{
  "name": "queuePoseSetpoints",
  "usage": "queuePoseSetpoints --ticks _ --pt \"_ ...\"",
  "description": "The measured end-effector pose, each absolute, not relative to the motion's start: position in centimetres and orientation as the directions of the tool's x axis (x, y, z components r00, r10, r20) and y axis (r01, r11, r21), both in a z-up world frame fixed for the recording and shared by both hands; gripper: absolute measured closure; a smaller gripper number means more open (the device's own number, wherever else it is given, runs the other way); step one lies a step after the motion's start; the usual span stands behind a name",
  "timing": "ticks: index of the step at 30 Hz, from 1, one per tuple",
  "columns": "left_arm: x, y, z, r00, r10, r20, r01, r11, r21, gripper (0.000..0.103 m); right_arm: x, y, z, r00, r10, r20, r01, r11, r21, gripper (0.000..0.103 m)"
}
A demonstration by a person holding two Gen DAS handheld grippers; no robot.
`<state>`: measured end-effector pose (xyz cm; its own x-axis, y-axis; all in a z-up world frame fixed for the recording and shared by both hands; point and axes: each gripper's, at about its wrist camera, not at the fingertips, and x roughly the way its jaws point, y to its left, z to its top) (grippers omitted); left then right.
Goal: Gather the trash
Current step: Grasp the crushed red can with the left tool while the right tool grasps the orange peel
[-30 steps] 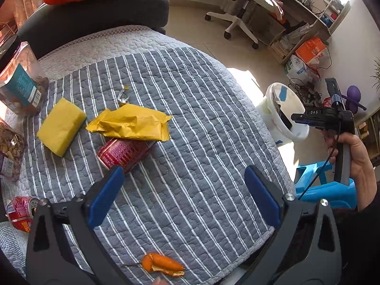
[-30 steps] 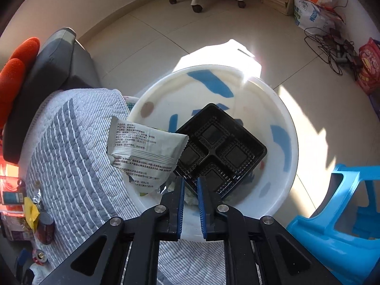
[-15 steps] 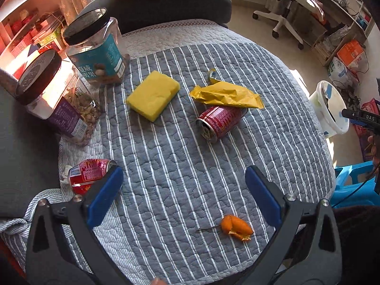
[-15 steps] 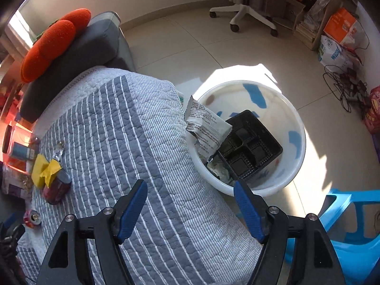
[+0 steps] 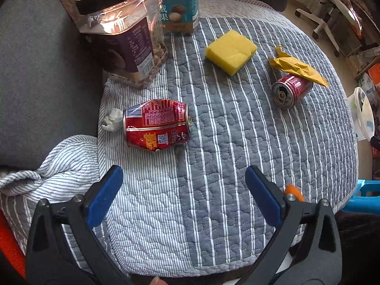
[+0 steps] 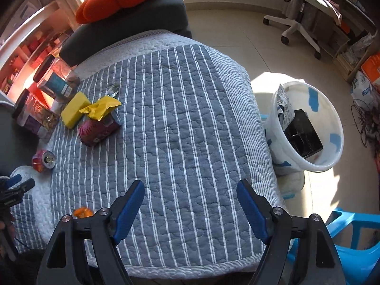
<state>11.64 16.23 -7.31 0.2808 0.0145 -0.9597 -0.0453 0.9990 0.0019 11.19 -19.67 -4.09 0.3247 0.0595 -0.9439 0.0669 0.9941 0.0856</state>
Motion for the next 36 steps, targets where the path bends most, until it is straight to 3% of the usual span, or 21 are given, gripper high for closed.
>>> queuePoseSetpoints --ticks 17,19,20,21,36 --pt "16.3 20.0 -11.9 0.307 0.048 -0.950 -0.130 0.991 0.008 0.002 10.6 -14.0 -6.3 0.269 0.023 -0.963 -0.044 0.999 0.011 0.022" --pt "16.6 19.7 -12.1 0.307 0.020 -0.952 -0.102 0.995 -0.012 0.012 10.6 -13.2 -6.5 0.263 0.026 -0.964 -0.061 0.998 0.010 0.022" --pt "16.6 19.5 -12.3 0.292 0.009 -0.956 -0.092 0.996 -0.019 0.023 10.5 -12.7 -6.6 0.260 0.028 -0.965 -0.071 0.997 0.009 0.022" --pt "16.5 19.3 -12.4 0.281 0.006 -0.960 -0.086 0.996 -0.019 0.023 10.5 -12.2 -6.7 0.257 0.030 -0.966 -0.082 0.997 0.009 0.022" --pt "9.7 18.9 -6.9 0.308 -0.084 -0.948 -0.087 0.990 -0.116 0.023 8.6 -2.2 -10.9 0.096 0.143 -0.985 -0.308 0.945 0.107 0.022"
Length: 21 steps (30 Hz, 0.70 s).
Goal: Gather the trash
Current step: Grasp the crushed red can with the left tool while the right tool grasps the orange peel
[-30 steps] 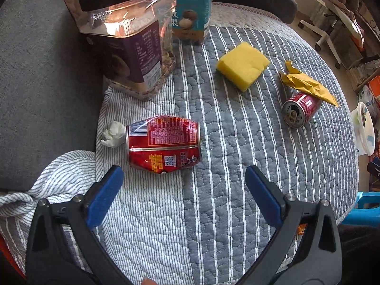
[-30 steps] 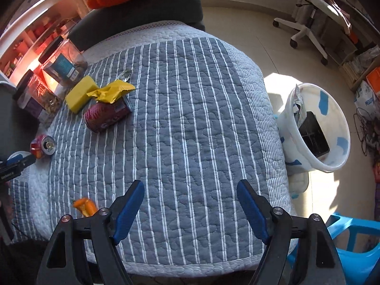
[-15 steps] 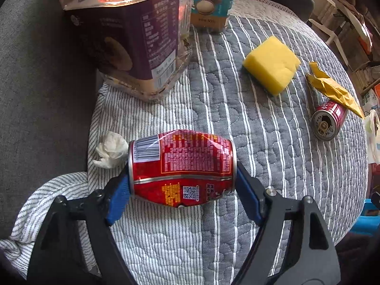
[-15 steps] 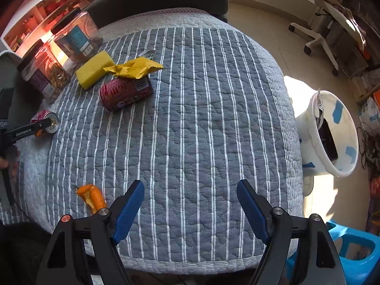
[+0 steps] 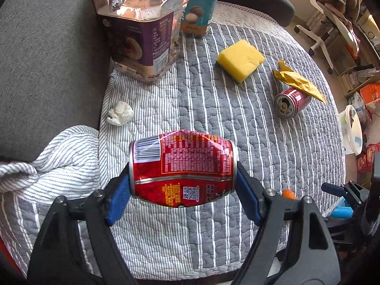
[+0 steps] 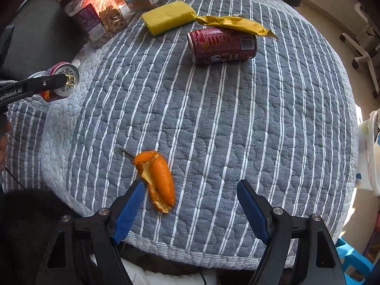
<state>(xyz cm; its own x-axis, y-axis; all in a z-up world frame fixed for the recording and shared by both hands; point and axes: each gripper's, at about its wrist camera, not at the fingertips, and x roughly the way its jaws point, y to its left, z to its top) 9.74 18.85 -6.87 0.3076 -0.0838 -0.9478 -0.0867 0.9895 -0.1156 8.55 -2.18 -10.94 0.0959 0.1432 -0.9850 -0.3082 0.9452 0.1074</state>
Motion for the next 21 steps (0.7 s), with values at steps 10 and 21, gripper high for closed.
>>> queuePoseSetpoints --ticks 10,21 --pt "9.8 17.9 -7.0 0.298 -0.076 -0.951 -0.072 0.992 -0.102 0.023 7.4 1.8 -13.9 0.057 0.097 -0.994 -0.433 0.899 0.063 0.062" --pt "9.7 17.7 -7.2 0.304 -0.071 -0.950 -0.073 0.993 -0.098 0.023 7.5 2.6 -13.7 0.148 0.056 -0.987 -0.471 0.882 -0.020 0.085"
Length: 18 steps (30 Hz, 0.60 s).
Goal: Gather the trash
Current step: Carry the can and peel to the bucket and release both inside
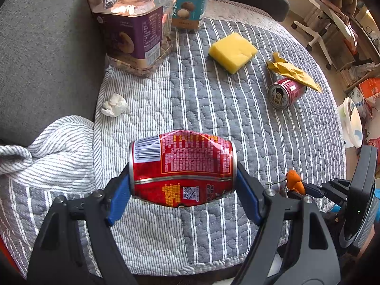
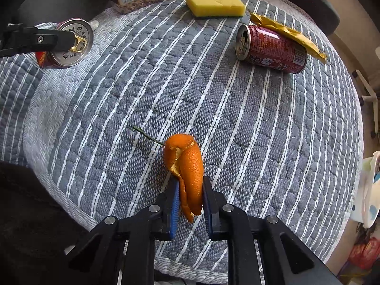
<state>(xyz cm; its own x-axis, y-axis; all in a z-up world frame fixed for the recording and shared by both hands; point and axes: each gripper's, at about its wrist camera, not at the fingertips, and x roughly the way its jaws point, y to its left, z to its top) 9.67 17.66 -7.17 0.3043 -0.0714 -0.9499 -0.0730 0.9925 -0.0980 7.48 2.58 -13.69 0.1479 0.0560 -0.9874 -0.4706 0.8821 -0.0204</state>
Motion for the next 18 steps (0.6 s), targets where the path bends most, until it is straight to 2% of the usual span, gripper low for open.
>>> queuePoseSetpoints --ticks 12,18 --pt "10.7 14.9 -6.2 0.374 -0.097 -0.922 -0.019 0.993 -0.112 0.023 11.9 -4.7 -9.4 0.258 0.105 -0.960 -0.279 0.960 0.030 0.085" --pt "11.8 12.1 -5.4 0.402 -0.134 -0.906 0.032 0.991 -0.132 0.023 12.7 -12.6 -7.2 0.298 0.116 -0.948 -0.140 0.987 0.077 0.085"
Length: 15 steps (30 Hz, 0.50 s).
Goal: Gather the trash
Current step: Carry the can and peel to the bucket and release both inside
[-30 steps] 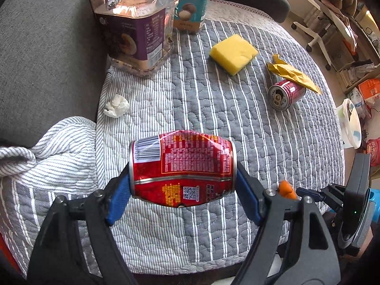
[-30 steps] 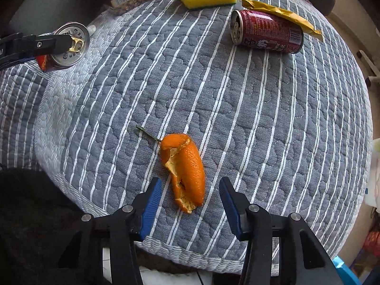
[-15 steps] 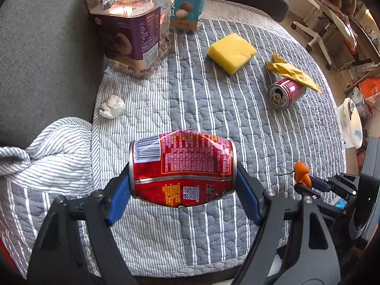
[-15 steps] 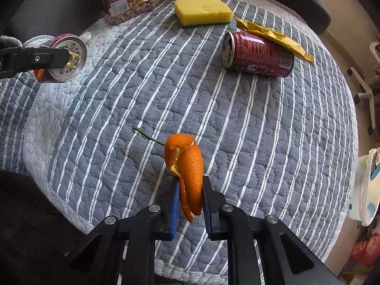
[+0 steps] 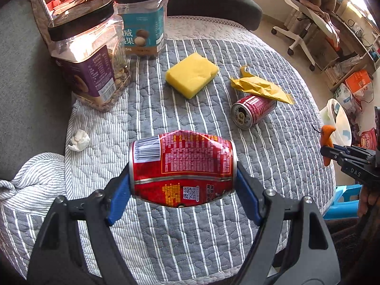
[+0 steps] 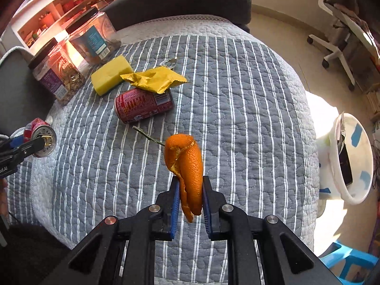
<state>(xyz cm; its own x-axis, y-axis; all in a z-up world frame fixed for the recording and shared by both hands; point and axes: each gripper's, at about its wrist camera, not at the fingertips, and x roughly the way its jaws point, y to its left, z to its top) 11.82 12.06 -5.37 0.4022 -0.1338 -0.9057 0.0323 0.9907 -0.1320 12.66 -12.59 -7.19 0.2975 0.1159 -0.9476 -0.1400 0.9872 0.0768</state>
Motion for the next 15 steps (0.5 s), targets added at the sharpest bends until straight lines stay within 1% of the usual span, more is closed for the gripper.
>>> queuePoseSetpoints --ticks 6,15 --pt "13.0 8.1 -4.9 0.413 -0.185 -0.892 0.097 0.982 -0.159 0.023 13.7 -20.4 -5.9 0.327 0.093 -0.940 0.006 0.995 0.101 0.085" --pt "14.2 0.3 -4.2 0.407 -0.278 -0.870 0.244 0.951 -0.190 0.023 12.8 -32.6 -4.2 0.376 0.048 -0.925 0.252 0.956 0.152 0.085"
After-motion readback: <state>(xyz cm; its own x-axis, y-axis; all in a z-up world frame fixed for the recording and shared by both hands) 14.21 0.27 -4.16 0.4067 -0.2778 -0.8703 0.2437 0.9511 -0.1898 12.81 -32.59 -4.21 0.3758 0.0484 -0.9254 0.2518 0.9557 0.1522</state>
